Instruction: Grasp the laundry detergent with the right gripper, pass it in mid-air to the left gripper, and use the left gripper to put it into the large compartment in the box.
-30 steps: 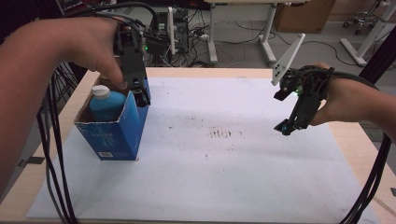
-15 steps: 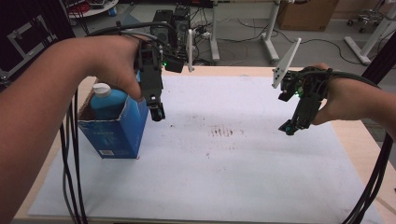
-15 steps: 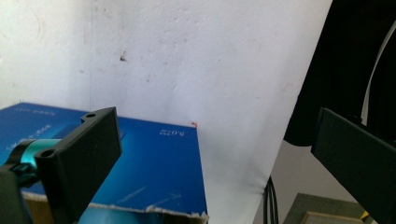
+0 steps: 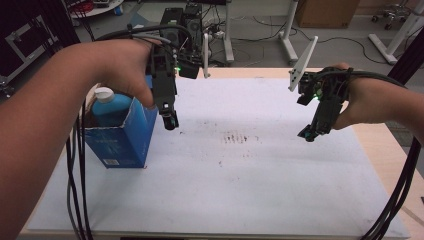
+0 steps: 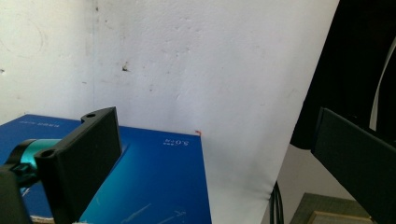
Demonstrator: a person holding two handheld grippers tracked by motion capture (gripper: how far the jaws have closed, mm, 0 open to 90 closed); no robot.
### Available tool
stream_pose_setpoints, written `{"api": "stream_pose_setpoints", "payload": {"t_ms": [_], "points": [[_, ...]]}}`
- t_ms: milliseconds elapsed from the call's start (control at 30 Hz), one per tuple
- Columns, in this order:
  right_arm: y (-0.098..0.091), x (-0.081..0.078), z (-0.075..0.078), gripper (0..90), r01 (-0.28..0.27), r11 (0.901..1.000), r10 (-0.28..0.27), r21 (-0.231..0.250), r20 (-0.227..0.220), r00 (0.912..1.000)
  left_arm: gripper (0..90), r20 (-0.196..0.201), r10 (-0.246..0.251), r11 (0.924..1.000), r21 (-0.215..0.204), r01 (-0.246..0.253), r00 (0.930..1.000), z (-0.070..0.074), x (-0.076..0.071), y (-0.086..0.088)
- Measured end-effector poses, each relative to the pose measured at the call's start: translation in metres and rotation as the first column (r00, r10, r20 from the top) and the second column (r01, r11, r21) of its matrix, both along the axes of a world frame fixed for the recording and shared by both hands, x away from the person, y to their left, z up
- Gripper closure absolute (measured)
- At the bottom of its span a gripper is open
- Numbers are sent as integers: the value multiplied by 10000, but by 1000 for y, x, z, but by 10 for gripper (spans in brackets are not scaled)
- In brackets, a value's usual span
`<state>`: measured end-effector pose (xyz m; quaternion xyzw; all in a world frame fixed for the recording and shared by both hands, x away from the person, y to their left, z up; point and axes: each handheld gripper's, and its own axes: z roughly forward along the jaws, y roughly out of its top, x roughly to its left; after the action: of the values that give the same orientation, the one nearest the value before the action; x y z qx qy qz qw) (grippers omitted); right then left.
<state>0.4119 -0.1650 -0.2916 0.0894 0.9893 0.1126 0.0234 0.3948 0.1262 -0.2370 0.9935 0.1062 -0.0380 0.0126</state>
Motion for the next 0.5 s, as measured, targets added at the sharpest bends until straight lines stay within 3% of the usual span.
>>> {"api": "stream_pose_setpoints", "payload": {"t_ms": [500], "points": [[5, -1, 5, 6, -82, 10000, 82, -57, 13, 10000, 17, 68, -30, 10000, 26, 30, 10000, 1, -2, 3]]}}
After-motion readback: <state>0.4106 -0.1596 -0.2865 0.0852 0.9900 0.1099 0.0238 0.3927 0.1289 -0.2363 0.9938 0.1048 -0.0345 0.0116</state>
